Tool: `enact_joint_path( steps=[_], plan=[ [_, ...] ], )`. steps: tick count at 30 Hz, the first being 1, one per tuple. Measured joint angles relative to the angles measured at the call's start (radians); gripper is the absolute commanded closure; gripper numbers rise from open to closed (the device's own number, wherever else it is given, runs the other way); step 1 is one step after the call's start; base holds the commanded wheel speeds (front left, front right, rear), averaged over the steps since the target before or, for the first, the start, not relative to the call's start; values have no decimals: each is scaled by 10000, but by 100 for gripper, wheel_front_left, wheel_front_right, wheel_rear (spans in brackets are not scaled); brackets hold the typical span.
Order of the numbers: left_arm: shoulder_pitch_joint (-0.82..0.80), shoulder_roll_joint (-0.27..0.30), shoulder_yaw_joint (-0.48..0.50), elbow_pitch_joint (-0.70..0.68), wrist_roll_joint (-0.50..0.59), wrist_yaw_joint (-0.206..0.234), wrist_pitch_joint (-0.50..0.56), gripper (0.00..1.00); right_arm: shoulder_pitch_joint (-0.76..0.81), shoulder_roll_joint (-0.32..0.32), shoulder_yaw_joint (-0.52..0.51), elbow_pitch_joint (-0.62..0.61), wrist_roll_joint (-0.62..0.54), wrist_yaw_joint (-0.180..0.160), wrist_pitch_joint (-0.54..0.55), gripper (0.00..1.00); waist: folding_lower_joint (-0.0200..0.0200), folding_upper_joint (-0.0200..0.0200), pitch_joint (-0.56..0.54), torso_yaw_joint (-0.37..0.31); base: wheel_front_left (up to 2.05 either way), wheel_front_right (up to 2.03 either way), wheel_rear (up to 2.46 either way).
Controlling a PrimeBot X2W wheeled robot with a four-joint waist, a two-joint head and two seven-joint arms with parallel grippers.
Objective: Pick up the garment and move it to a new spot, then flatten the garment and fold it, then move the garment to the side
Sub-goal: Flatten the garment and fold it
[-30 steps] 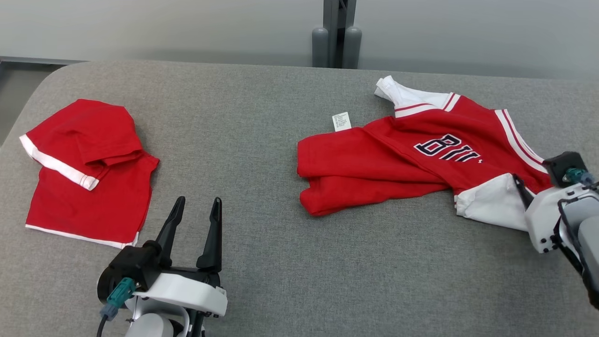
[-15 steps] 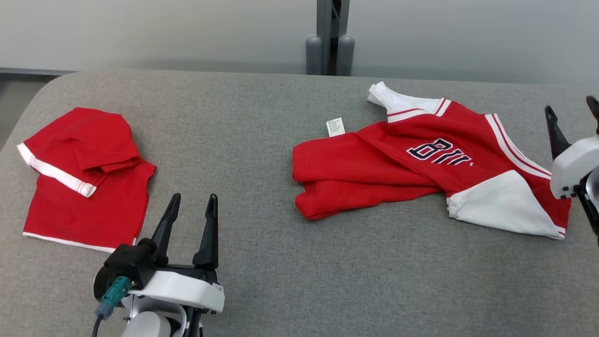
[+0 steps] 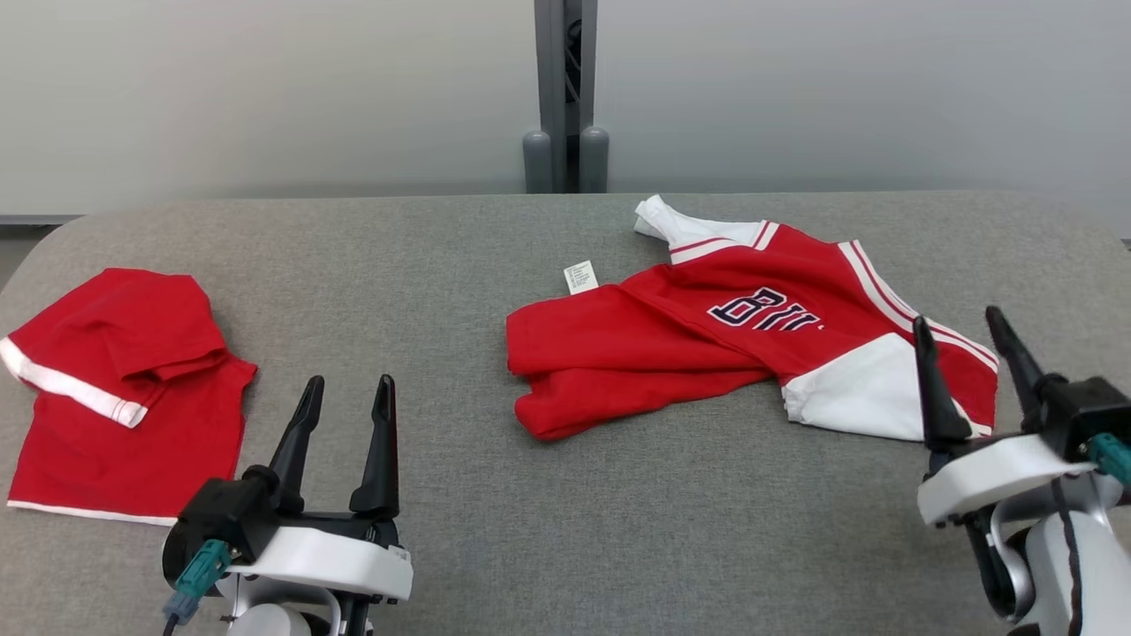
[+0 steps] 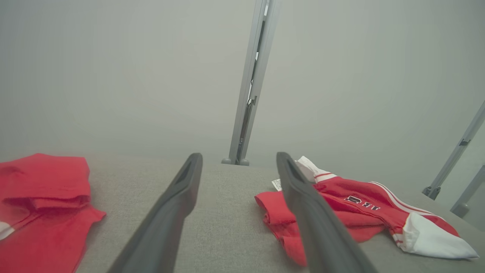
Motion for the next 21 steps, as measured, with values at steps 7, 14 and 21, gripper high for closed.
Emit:
enact_joint_path(
  steps=[7,14,21],
  plan=[
    [-24,0,127,40,19,-29,0,0,558,391,238,-334,42,0,0,0,0,0,67,-492,0,0,0],
    [-978,2,105,1239,395,-418,0,0,412,560,460,-474,119,0,0,0,0,0,620,-932,0,0,0],
    [-3178,19,31,4537,779,-736,2,0,239,752,780,-564,186,0,0,0,0,0,1283,-1551,0,0,0]
  ],
)
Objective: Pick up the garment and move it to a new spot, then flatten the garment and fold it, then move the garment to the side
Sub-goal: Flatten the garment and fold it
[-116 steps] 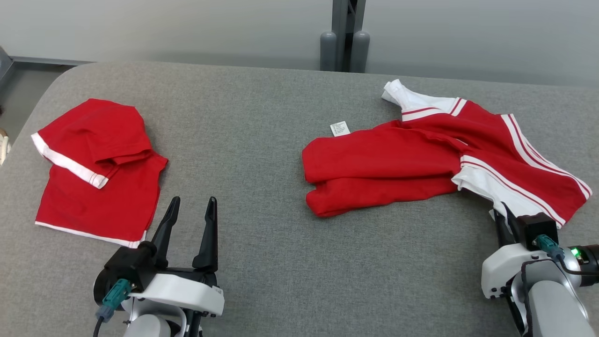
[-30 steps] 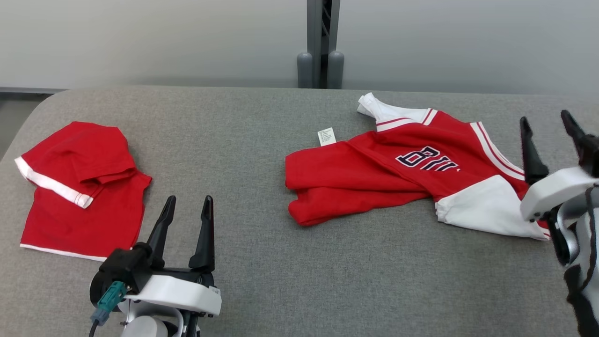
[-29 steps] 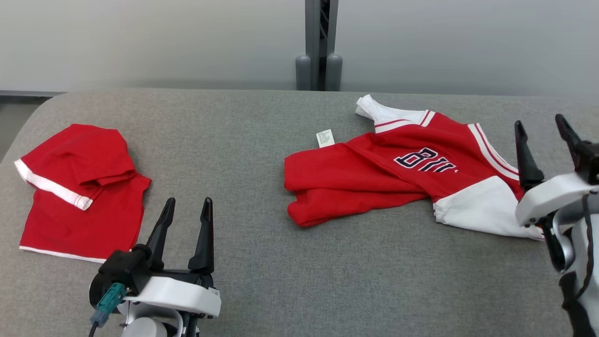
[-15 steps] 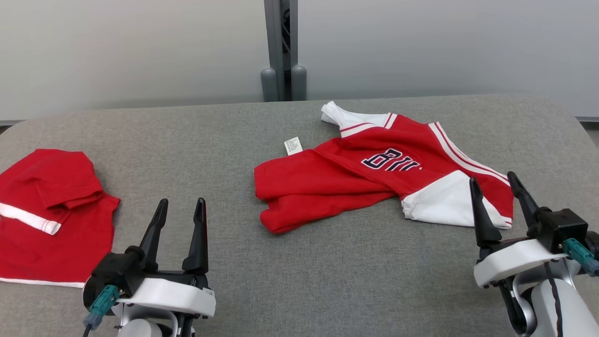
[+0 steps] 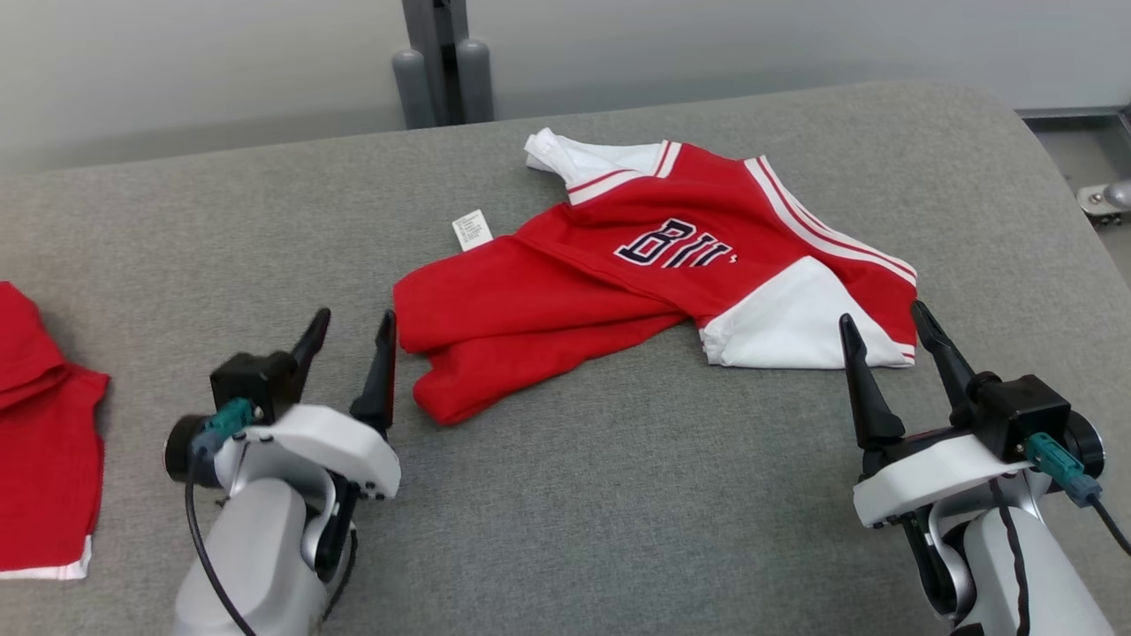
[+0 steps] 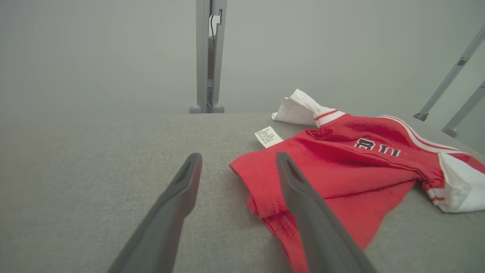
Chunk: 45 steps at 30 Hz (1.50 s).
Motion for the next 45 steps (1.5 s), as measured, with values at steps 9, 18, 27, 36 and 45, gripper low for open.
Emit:
enact_joint_path(
  steps=[9,18,27,36,45],
  plan=[
    [-3369,502,-59,4362,38,-161,159,0,-225,167,288,-12,12,0,0,0,0,0,911,-999,0,0,0],
    [-4390,589,-527,5722,401,-92,100,0,-255,209,562,-6,12,0,0,0,0,0,1290,-1245,0,0,0],
    [-4519,414,-1367,6295,926,-198,230,0,-301,230,836,19,54,0,0,0,0,0,1280,-1202,0,0,0],
    [-4673,391,-1611,6401,913,-293,142,0,-376,230,938,113,54,0,0,0,0,0,1274,-1239,0,0,0],
    [-4841,364,-1490,6439,525,-339,54,100,-395,230,888,59,105,0,0,0,0,0,1395,-1308,0,0,0]
  ],
)
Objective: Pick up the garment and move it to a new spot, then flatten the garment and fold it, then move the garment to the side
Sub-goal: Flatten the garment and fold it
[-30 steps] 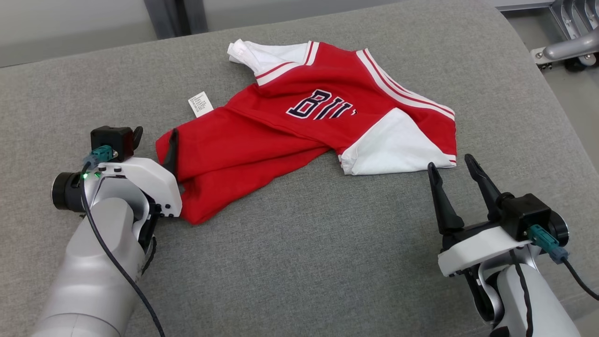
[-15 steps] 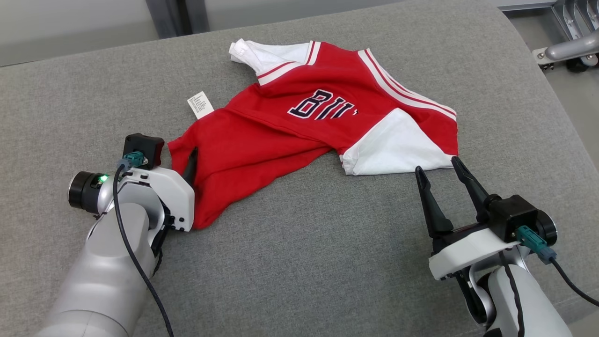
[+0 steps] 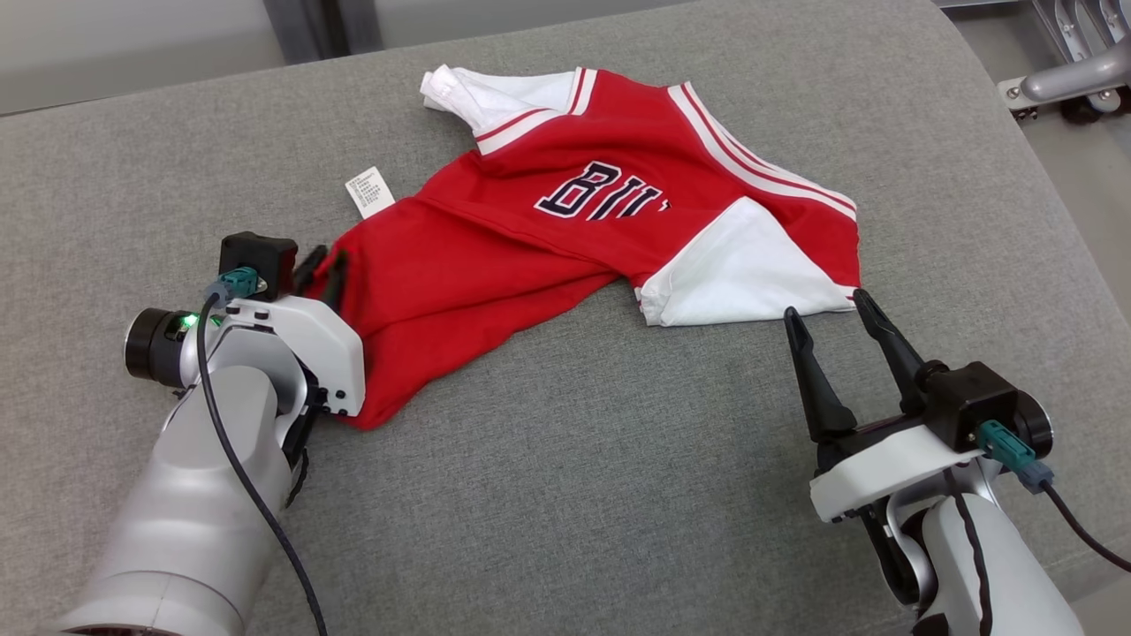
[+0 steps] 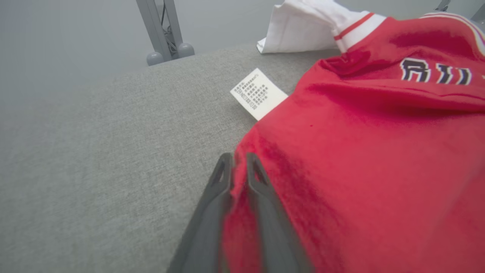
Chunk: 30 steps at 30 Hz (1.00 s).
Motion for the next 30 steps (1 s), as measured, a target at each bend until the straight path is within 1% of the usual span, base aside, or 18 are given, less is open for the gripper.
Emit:
enact_joint_path(
  steps=[3,5,10,11,16,21,25,30],
  plan=[
    [-24,-6,0,-73,-58,-48,-12,100,0,0,-46,6,-4,0,0,0,0,0,-18,47,0,0,0],
    [-92,77,56,-754,-140,44,-40,100,0,0,-102,46,-38,0,0,0,0,0,-84,175,0,0,0],
    [333,326,238,-3323,161,560,-52,100,-1,4,-303,182,-176,0,0,0,0,0,-328,488,0,0,0],
    [333,326,238,-3323,161,560,-52,100,-1,4,-303,182,-176,0,0,0,0,0,-328,488,0,0,0],
    [1430,447,119,-5950,775,479,-56,100,55,6,-441,268,-251,0,0,0,0,0,-751,815,0,0,0],
    [2881,627,-529,-7323,1559,393,-54,100,381,2,-748,341,-313,0,0,0,0,0,-1205,1240,0,0,0],
    [3993,803,-1080,-8190,1939,368,-56,100,613,-6,-1032,453,-395,0,0,0,0,0,-1537,1623,0,0,0],
    [5253,1068,-2082,-8778,2479,351,-56,100,814,-21,-1455,548,-476,0,0,0,0,0,-1879,2122,0,0,0]
  ],
)
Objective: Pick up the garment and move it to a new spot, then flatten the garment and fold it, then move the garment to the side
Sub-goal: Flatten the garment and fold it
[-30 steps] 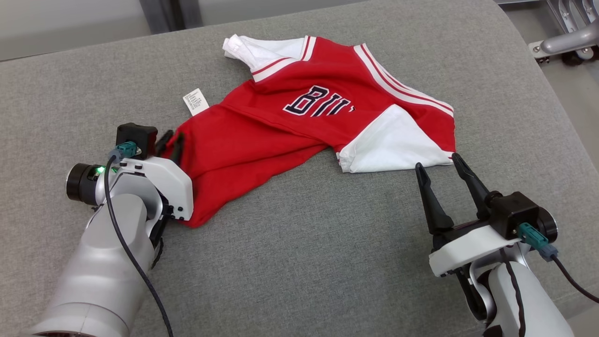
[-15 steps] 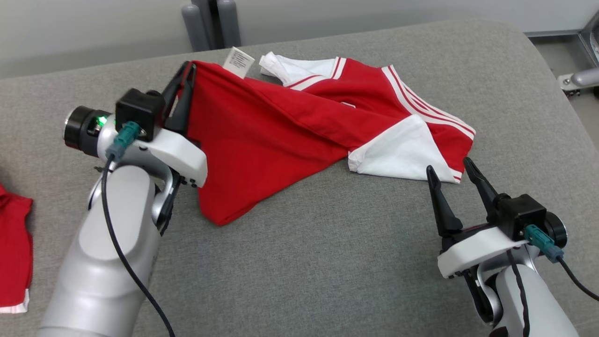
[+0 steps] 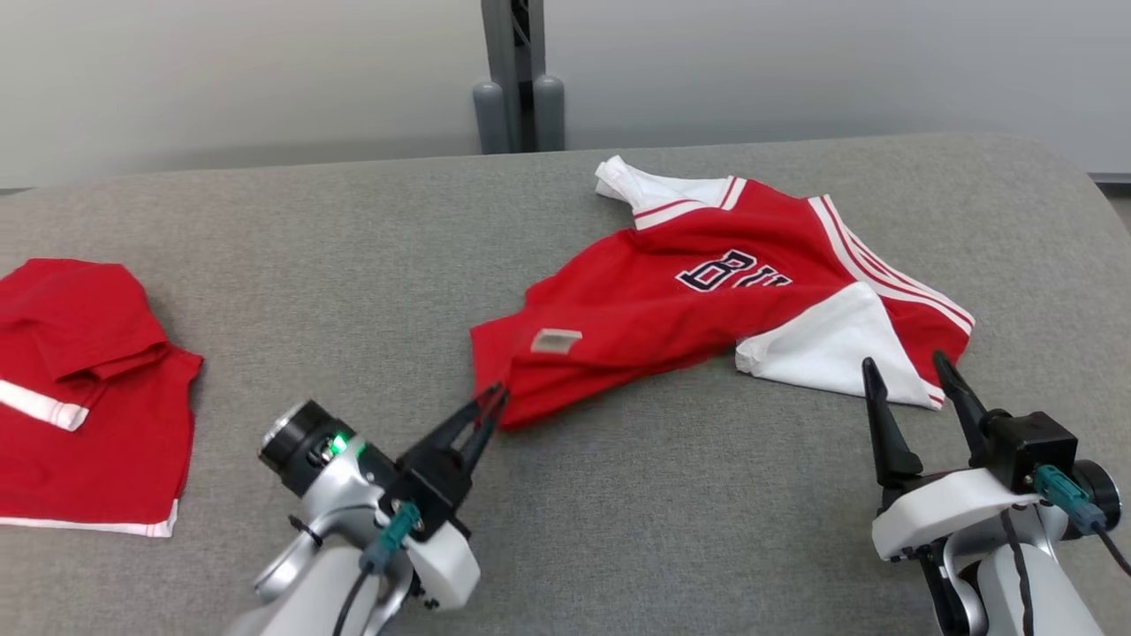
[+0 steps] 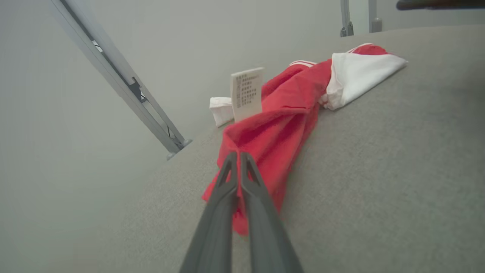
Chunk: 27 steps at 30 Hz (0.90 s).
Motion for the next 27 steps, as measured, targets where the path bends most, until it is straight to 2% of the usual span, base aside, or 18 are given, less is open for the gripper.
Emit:
enact_joint_path(
  steps=[8,9,11,12,13,18,22,27],
  plan=[
    [782,314,-1639,267,765,-27,2,100,152,-2,-309,290,-169,0,0,0,0,0,-437,638,0,0,0],
    [804,324,-1825,314,825,-27,2,92,152,-2,-305,314,-169,0,0,0,0,0,-477,682,0,0,0],
    [852,313,-2213,401,926,-25,2,59,151,0,-291,366,-169,0,0,0,0,0,-539,748,0,0,0],
    [900,305,-2376,462,961,-23,0,26,151,0,-288,393,-169,0,0,0,0,0,-564,770,0,0,0],
    [942,293,-2525,548,970,-21,2,0,152,-2,-284,428,-169,0,0,0,0,0,-586,787,0,0,0],
    [969,370,-2917,809,825,111,2,0,153,0,-299,608,-171,0,0,0,0,0,-646,812,0,0,0],
    [1090,382,-2878,836,368,236,2,0,157,0,-420,654,-215,0,0,0,0,0,-687,823,0,0,0],
    [1172,61,-1649,324,-1099,650,2,0,167,2,-477,675,-236,0,0,0,0,0,-721,815,0,0,0]
  ],
)
